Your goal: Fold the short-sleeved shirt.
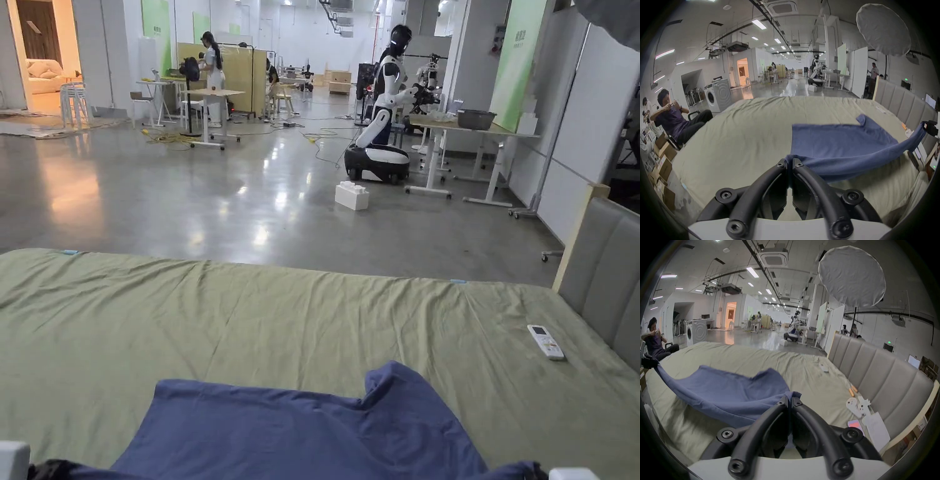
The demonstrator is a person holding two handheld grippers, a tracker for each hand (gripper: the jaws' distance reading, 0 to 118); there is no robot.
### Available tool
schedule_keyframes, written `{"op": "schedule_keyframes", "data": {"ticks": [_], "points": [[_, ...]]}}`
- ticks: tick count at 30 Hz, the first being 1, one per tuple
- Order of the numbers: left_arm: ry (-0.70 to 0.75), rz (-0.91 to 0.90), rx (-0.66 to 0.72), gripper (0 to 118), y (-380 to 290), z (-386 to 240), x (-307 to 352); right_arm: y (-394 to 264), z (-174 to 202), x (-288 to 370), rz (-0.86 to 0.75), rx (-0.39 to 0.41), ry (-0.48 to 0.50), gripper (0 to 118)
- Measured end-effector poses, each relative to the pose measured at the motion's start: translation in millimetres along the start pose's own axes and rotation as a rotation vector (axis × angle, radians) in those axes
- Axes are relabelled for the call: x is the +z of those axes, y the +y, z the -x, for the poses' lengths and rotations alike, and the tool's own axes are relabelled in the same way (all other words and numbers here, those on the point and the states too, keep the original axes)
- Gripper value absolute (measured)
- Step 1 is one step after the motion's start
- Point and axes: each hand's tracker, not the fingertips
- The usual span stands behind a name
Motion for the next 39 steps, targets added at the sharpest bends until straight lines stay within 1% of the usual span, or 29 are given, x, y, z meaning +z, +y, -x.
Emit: {"op": "schedule_keyframes", "data": {"ticks": [1,4,7,8,9,10,13,15,20,23,25,27,28,29,30,31,32,33,34,39], "points": [[-0.001,0.024,0.027,6,-10,2,1,-9,2,4,0.009,0.036,0.0,3],[-0.001,0.059,0.047,6,-41,9,-4,-36,4,12,0.092,0.018,0.025,3],[-0.007,0.097,0.042,5,-65,9,-5,-61,5,13,0.138,0.042,0.028,3],[-0.009,0.115,0.035,5,-71,9,-7,-68,6,12,0.176,0.056,0.037,3],[-0.007,0.121,0.029,5,-76,9,-8,-75,7,12,0.213,0.047,0.057,3],[-0.011,0.125,0.027,5,-81,10,-10,-78,8,13,0.207,0.048,0.045,3],[-0.013,0.166,0.011,5,-94,5,-11,-92,11,10,0.262,0.049,0.058,3],[-0.02,0.204,-0.005,5,-106,4,-17,-103,13,5,0.311,0.077,0.062,3],[-0.016,0.269,-0.019,6,-122,4,-34,-123,21,-5,0.433,0.087,0.078,3],[-0.012,0.299,-0.047,6,-127,0,-38,-132,27,-12,0.51,0.115,0.092,4],[-0.018,0.323,-0.061,7,-129,-1,-40,-133,31,-17,0.525,0.121,0.088,4],[-0.021,0.337,-0.029,11,-128,0,-37,-129,31,-19,0.531,0.132,0.084,8],[-0.034,0.333,-0.002,16,-124,2,-34,-124,32,-17,0.527,0.135,0.075,14],[-0.044,0.321,0.02,24,-119,4,-31,-118,32,-16,0.525,0.14,0.061,26],[-0.05,0.302,0.033,38,-112,4,-28,-112,29,-13,0.502,0.135,0.047,50],[-0.049,0.272,0.033,50,-106,5,-26,-104,28,-11,0.451,0.114,0.038,70],[-0.052,0.234,0.033,60,-97,3,-23,-95,27,-9,0.404,0.092,0.037,84],[-0.049,0.2,0.026,63,-87,1,-21,-85,27,-8,0.362,0.077,0.037,94],[-0.052,0.164,0.025,63,-76,-3,-20,-74,27,-7,0.309,0.055,0.041,96],[-0.074,-0.01,0.04,63,-20,-32,-17,-24,38,-9,0.033,-0.041,0.018,96]]}}
